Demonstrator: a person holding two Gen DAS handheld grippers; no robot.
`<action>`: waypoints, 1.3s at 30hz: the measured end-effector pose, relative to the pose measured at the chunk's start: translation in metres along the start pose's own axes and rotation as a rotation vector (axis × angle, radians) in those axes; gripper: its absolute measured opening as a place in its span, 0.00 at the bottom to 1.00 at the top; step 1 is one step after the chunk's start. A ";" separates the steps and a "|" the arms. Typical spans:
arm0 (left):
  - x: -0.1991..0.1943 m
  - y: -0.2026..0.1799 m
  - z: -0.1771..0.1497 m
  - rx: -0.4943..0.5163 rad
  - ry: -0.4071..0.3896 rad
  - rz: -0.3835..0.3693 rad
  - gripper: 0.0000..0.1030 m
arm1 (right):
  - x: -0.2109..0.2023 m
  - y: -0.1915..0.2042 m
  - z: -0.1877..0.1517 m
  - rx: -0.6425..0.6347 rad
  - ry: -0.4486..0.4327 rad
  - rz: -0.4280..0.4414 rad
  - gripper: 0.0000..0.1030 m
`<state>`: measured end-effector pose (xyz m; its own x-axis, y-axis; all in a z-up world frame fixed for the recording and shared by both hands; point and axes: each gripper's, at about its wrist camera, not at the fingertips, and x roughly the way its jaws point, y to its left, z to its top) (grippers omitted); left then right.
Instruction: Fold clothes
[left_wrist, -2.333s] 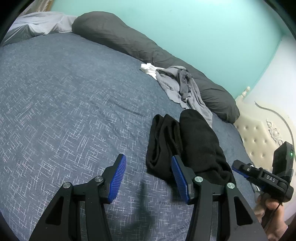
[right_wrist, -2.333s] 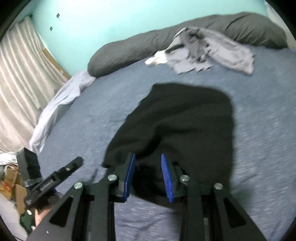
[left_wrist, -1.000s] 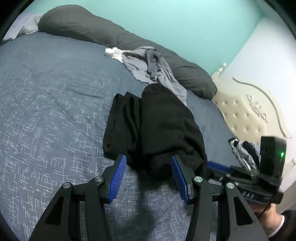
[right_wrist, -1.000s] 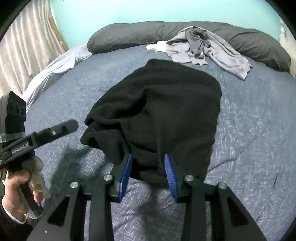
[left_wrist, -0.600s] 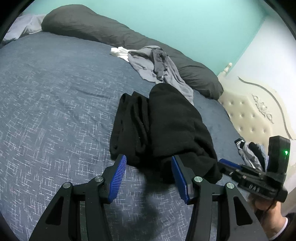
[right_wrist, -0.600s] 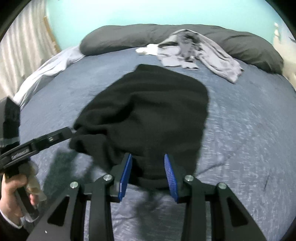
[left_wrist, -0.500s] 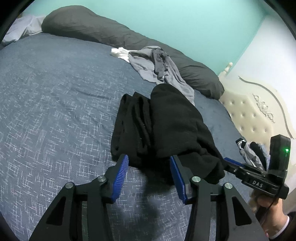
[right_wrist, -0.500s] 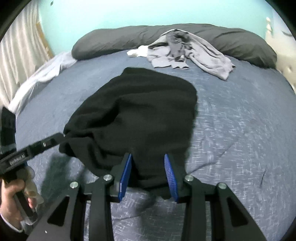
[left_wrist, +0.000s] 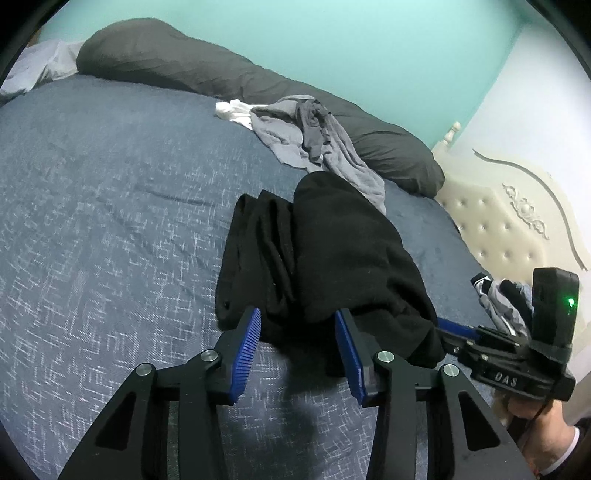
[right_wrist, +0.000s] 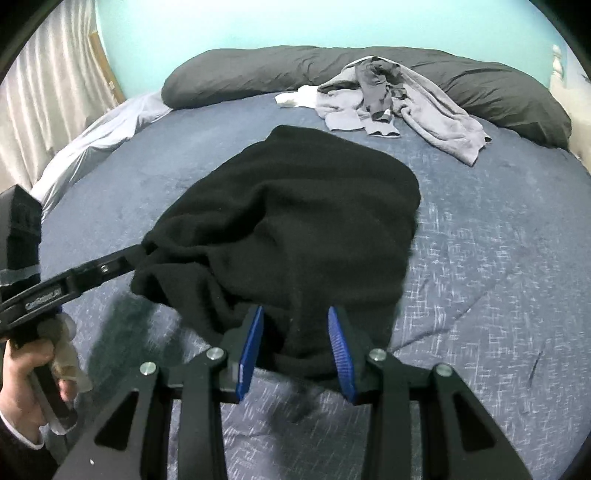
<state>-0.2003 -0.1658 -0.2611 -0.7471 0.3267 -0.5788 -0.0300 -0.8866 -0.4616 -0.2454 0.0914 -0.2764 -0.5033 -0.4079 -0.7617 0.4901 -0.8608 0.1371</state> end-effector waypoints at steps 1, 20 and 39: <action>-0.001 -0.001 0.001 0.003 -0.003 -0.003 0.44 | 0.000 -0.003 0.001 0.011 -0.003 0.002 0.36; 0.014 -0.022 0.000 0.161 0.019 0.064 0.38 | -0.019 -0.038 0.004 0.150 -0.067 0.092 0.05; -0.018 0.007 0.007 0.048 -0.072 0.072 0.00 | -0.040 -0.054 0.001 0.188 -0.091 0.170 0.04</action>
<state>-0.1913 -0.1802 -0.2490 -0.7942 0.2388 -0.5588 -0.0051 -0.9221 -0.3868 -0.2525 0.1543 -0.2532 -0.4907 -0.5701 -0.6589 0.4368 -0.8153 0.3801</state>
